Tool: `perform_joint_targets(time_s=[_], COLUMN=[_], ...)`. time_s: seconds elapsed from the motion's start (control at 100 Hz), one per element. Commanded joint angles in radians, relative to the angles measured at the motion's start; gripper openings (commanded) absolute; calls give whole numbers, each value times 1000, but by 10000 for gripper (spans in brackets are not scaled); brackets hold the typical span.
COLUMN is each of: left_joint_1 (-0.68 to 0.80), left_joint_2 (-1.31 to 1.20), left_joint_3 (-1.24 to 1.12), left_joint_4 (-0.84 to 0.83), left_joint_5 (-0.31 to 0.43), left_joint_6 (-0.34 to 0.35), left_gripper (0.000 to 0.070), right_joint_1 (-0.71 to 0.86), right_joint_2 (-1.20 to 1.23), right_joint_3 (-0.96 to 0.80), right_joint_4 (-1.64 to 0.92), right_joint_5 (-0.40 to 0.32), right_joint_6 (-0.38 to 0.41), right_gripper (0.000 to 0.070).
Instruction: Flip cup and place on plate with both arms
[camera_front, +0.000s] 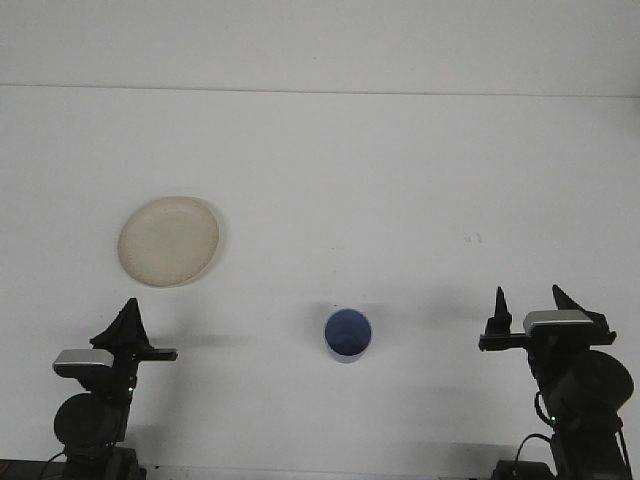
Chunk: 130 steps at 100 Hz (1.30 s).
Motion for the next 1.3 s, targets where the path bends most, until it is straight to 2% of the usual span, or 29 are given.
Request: perform_joint_targets(time_s=[0.0,0.78,1.01,1.18,1.29], left_joint_1=[0,0,0,0,0], left_joint_2=[-2,-2,76,262,421], left_joint_3=[-19,12,232,477,658], left_joint_4=[10,-12,-211,-430,-614], left_joint_5=[-5,-5,-5,-3,24], left_joint_6=[0,-3,-6,-19,-28], left_gripper=[11,11,11,11,11], right_joint_1=[1,1,1,1,1], right_joint_2=[-8,-10,-10,-10,-10], right_joint_3=[14,14,14,14,14], right_joint_4=[7,8,8,8,8], right_joint_5=[1,6,6,6,6], right_joint_6=[-8,-8,-7,-4,-4], right_gripper=[573,573,573,572,572])
